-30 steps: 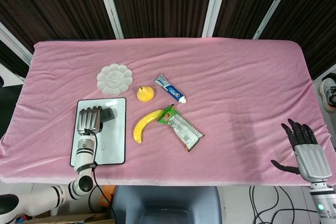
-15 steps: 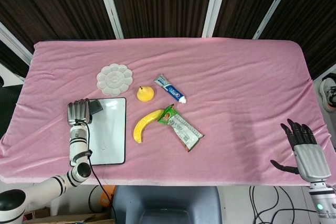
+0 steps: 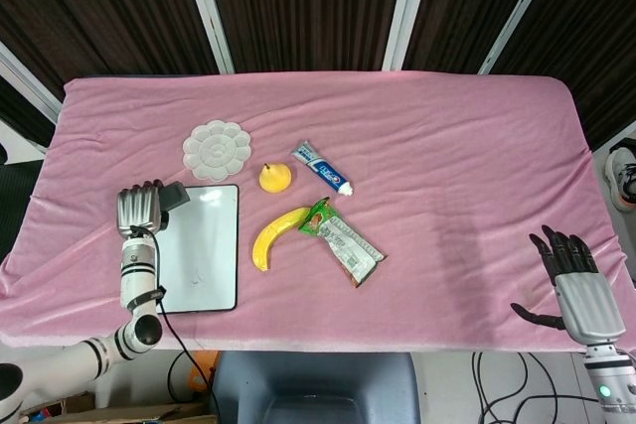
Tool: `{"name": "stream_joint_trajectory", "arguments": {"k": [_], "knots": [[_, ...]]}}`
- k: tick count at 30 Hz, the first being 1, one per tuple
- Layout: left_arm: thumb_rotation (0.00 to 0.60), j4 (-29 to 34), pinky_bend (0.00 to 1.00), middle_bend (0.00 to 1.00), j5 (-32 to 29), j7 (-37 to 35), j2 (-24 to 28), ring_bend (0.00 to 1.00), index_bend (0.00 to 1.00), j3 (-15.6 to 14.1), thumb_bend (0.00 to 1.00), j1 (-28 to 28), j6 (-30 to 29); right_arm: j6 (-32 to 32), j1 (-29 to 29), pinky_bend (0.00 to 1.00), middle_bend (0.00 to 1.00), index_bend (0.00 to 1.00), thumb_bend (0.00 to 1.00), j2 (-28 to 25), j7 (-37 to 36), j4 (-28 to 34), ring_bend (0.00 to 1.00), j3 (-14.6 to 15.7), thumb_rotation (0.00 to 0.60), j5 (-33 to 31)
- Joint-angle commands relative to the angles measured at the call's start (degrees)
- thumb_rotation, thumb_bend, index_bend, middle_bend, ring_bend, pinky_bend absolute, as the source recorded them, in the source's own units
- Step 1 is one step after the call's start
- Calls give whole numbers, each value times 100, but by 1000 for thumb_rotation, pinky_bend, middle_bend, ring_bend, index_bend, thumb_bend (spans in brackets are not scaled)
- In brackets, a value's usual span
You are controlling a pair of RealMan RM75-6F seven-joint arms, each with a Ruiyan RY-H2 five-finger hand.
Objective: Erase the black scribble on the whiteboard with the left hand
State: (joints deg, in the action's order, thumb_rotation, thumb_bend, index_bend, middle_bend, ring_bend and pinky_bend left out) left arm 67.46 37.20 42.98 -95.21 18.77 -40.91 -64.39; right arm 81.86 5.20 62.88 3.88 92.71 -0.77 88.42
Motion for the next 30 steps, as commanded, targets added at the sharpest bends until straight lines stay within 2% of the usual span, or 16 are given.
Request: {"name": "stream_joint_trajectory", "arguments": {"k": [1,8,15,18,20,23,25,28,30], "knots": [[600,517,538,720,105,-110,634,620,601,-193,795,410,-193,11,-3,0,0,0,271,6,4,10,0,11,600,26],[600,-79,524,659,-241,-562,698,613,547,-290,747,697,349,12,3,0,0,0,271,30,37,22,0,35,600,81],[600,-538,493,554,15,-1032,497,536,429,-479,491,790,768,-29,24,0,0,0,270,56,92,35,0,42,600,83],[600,-700,454,432,97,-1147,437,425,308,-507,448,790,883,-22,22,0,0,0,270,47,71,38,0,34,600,72],[600,-716,391,256,102,-1270,459,270,173,-487,425,800,1013,-3,16,0,0,0,271,38,48,40,0,27,600,70],[600,-660,318,68,49,-1284,546,79,46,-518,402,825,1178,19,13,0,0,0,270,42,27,23,0,23,600,80],[600,-530,282,6,2,-1281,643,11,4,-529,384,843,1245,17,13,0,0,0,271,50,33,14,0,25,600,82],[600,-206,247,0,181,-1491,832,0,0,-545,359,939,1177,25,9,0,0,0,271,53,37,15,0,30,600,92],[600,182,223,0,555,-1774,1033,0,0,-583,356,1077,959,44,1,0,0,0,271,50,28,16,0,30,600,98]]}}
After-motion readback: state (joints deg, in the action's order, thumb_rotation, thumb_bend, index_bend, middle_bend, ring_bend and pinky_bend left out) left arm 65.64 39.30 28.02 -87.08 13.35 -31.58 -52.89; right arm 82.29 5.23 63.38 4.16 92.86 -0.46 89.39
